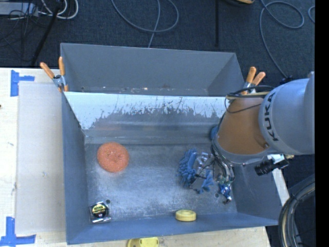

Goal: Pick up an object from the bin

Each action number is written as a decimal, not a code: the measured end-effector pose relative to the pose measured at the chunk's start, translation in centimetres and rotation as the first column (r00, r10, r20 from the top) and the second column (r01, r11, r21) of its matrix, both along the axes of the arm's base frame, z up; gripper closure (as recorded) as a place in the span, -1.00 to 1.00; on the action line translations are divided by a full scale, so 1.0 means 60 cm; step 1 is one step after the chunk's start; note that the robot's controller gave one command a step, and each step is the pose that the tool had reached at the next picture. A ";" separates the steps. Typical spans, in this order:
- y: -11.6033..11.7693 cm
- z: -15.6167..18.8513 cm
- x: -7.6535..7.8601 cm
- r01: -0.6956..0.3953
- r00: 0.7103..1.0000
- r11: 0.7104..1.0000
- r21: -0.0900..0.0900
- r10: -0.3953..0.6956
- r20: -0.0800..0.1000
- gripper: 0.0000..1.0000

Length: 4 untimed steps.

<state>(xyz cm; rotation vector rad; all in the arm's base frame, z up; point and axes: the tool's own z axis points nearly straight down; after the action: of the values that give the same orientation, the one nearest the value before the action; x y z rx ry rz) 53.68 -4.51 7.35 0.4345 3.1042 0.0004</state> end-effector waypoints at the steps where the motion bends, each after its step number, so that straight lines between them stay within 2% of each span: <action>1: 0.000 0.073 0.005 -0.005 1.000 1.000 0.002 0.005 -0.013 1.00; 2: -0.003 0.096 0.013 -0.005 1.000 1.000 0.003 0.005 -0.013 1.00; 3: -0.038 0.138 0.026 -0.133 0.991 0.991 0.001 0.133 -0.007 1.00; 4: -0.046 0.145 0.026 -0.214 0.977 0.977 0.000 0.214 -0.006 1.00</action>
Offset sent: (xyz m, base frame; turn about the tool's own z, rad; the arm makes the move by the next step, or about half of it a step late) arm 0.0657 -0.0474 -0.0035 0.0076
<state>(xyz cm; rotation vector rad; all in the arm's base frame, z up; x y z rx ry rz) 55.23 -7.24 16.05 0.0977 3.1386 -0.0006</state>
